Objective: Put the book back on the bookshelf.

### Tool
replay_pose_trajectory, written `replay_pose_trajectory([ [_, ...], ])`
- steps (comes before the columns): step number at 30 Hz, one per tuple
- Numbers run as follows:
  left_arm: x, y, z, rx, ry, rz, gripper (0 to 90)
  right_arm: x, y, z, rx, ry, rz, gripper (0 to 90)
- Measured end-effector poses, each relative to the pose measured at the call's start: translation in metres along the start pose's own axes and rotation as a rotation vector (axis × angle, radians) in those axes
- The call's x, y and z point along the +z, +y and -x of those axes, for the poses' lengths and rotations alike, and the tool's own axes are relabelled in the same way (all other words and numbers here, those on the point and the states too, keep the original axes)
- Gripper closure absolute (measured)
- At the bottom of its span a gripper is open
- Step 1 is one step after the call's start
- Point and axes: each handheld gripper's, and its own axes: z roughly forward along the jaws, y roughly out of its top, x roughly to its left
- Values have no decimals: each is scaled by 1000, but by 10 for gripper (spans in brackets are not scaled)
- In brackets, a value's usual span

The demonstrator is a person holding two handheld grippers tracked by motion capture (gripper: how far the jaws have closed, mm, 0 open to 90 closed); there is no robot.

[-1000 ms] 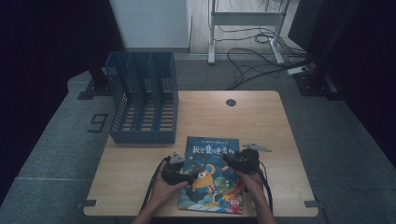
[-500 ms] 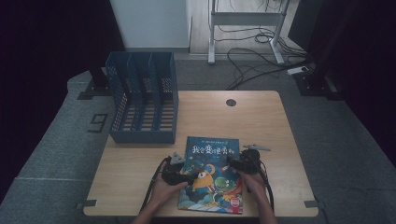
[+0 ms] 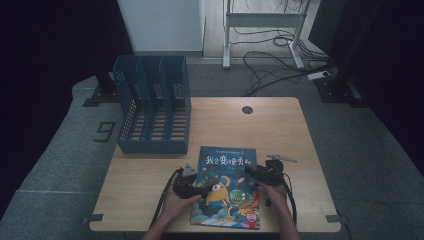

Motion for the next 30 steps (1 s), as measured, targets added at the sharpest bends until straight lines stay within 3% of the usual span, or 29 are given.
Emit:
replay_pose_trajectory([
  [15,0,-1,0,-7,3,7,167,-9,1,4,34,55,10,430],
  [30,-1,-1,-4,-33,-23,15,167,-20,4,10,76,167,23,457],
])
